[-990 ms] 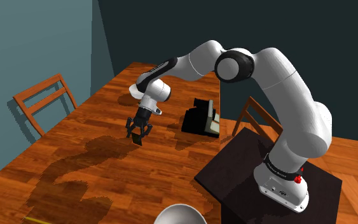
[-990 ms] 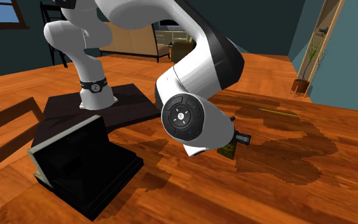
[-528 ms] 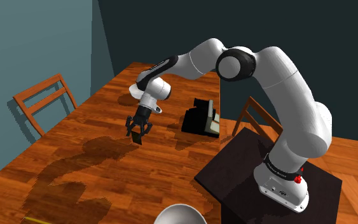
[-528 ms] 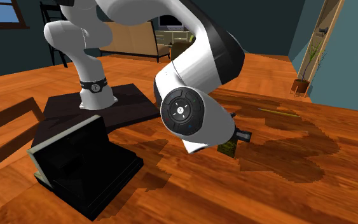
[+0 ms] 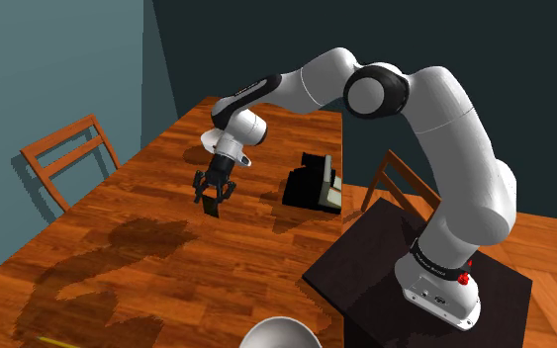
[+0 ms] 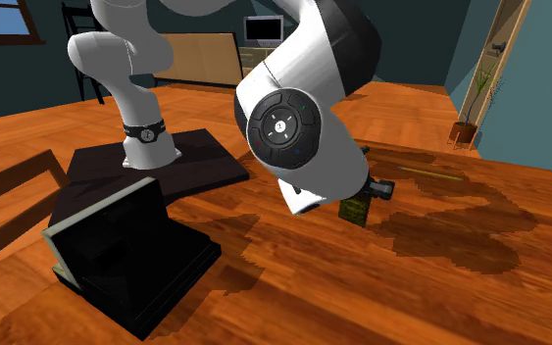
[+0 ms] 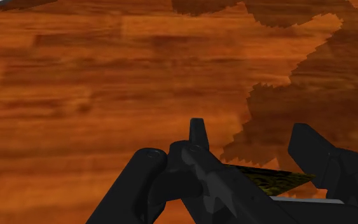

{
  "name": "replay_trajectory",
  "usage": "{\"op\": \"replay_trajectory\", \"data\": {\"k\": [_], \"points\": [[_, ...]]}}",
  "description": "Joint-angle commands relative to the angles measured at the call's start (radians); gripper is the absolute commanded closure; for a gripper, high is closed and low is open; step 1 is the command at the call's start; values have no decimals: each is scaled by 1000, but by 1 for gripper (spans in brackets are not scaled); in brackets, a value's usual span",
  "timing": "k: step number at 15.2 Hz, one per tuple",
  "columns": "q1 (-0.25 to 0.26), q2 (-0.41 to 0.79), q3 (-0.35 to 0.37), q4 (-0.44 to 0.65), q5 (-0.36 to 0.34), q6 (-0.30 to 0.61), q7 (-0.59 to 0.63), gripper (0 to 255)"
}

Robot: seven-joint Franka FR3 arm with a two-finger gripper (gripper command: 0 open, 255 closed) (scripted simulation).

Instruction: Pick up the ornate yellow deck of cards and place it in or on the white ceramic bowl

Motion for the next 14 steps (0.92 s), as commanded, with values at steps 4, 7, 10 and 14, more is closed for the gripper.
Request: {"op": "replay_trajectory", "data": {"k": [4,7,10,14], "points": [[-4,-48,0,-13,-3,-24,27,255],[-6,-75,0,-17,-6,-40,44,255],[-7,-99,0,-18,-8,-56,62,255],[-10,-131,0,-17,-11,-78,87,255]]}}
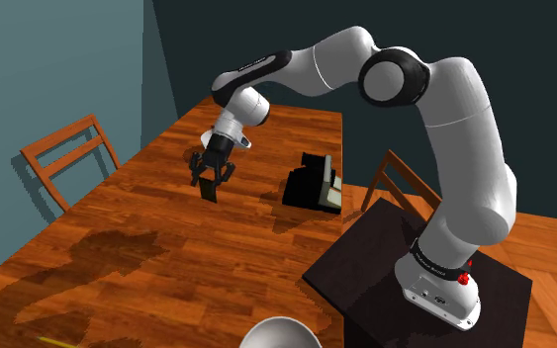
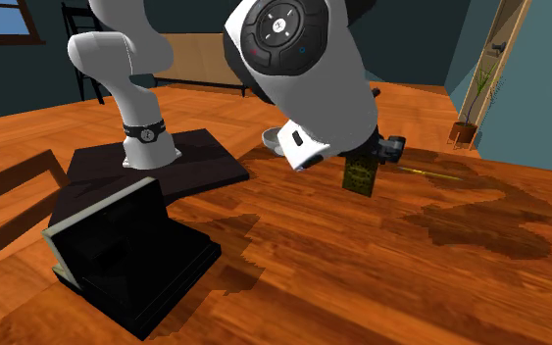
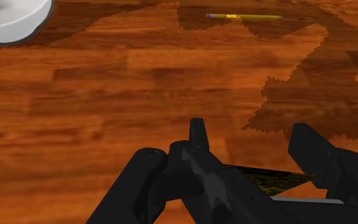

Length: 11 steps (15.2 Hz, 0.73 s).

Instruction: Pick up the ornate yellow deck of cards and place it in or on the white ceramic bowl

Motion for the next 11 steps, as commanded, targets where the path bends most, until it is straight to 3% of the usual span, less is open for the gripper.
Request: {"op": "replay_trajectory", "data": {"k": [1,2,11], "points": [[-1,-12,0,6,-2,-12,14,255],[-1,-18,0,6,-3,-17,19,255],[41,-307,60,-430,122,143,-64,255]]}}
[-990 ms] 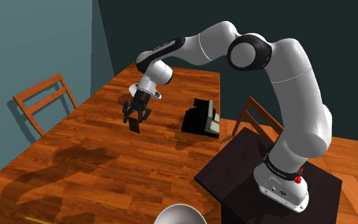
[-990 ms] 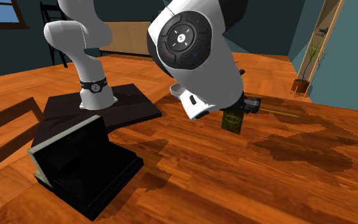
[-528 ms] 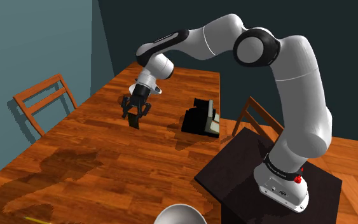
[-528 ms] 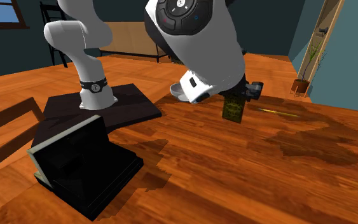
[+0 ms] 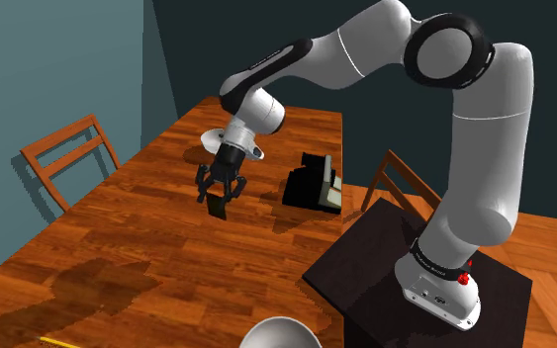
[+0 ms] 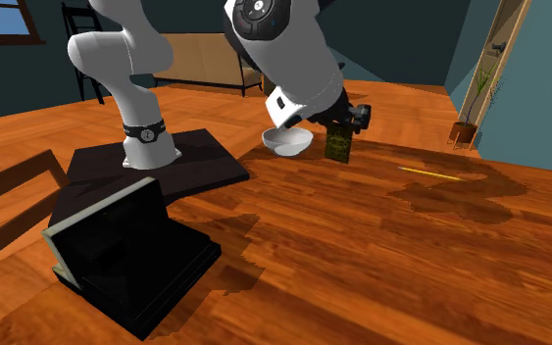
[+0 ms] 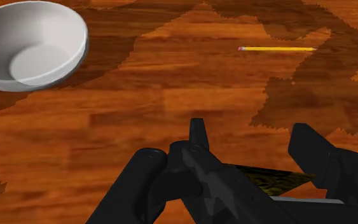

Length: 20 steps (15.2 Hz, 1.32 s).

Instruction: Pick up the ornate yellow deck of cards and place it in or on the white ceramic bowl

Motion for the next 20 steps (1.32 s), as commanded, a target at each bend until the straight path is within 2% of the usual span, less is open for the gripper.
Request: {"op": "replay_trajectory", "data": {"k": [1,11,20], "points": [[9,-63,15,-91,33,30,-18,255],[89,-329,115,-428,232,152,-59,255],[213,-542,234,-642,462,242,-48,255]]}}
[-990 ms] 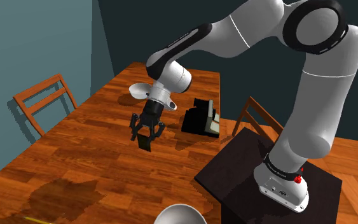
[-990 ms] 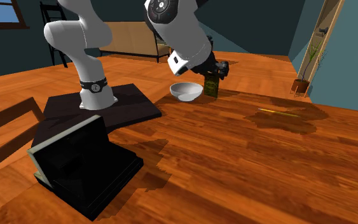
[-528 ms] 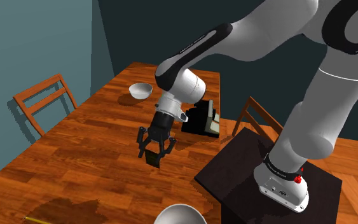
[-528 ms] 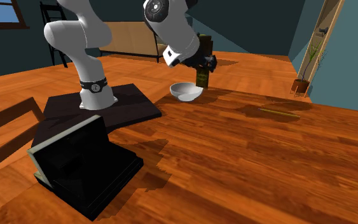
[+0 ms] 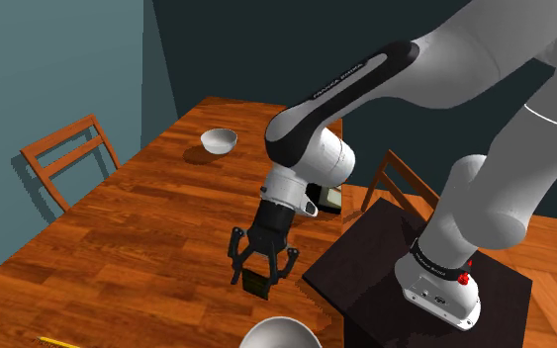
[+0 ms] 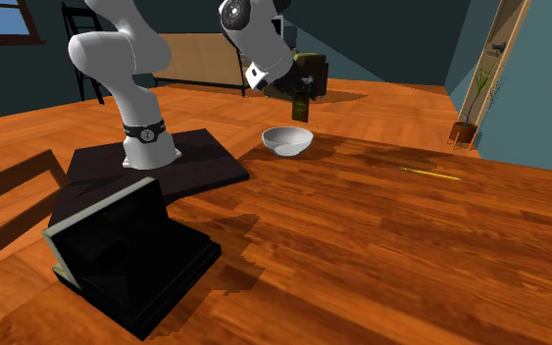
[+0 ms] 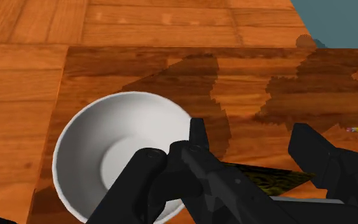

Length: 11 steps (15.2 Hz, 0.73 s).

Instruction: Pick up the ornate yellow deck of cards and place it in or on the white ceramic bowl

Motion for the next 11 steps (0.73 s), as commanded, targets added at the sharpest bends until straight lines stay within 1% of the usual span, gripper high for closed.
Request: {"op": "replay_trajectory", "data": {"k": [1,8,9,11], "points": [[31,-50,27,-41,53,16,11,255],[166,-179,147,-130,257,104,63,255],[173,-184,154,-132,267,109,66,255],[169,-151,161,-132,291,124,26,255]]}}
